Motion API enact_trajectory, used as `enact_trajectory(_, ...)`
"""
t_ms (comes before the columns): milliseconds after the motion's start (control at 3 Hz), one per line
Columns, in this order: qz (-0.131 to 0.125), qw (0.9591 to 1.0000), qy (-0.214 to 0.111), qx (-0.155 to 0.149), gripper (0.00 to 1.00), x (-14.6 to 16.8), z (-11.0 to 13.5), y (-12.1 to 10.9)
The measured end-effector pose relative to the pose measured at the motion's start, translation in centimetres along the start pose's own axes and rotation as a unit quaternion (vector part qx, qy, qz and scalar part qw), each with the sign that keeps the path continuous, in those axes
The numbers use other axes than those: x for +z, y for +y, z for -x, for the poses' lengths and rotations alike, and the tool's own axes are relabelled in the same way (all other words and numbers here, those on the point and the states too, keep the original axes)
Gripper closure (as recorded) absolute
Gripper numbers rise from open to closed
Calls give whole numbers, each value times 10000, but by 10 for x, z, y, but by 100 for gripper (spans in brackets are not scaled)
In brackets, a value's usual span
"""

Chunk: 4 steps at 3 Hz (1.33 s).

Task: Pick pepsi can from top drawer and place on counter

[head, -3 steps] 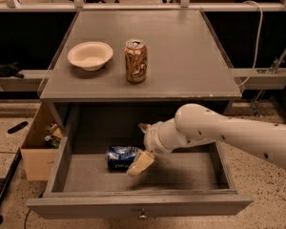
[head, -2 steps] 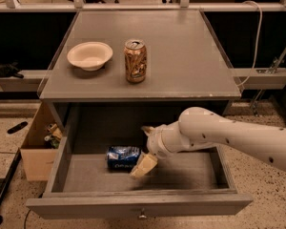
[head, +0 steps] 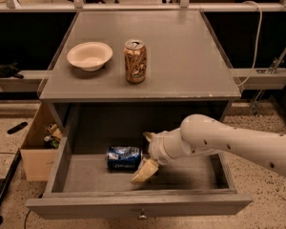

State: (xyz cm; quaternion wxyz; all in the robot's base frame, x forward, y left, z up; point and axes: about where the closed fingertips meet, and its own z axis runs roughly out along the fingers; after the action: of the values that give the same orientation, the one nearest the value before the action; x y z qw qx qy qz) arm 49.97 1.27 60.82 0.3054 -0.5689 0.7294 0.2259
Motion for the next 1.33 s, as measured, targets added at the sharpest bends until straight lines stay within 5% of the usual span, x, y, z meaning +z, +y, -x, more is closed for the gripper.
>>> enact_trajectory(1333,1,10000,0,0,89,0,0,0)
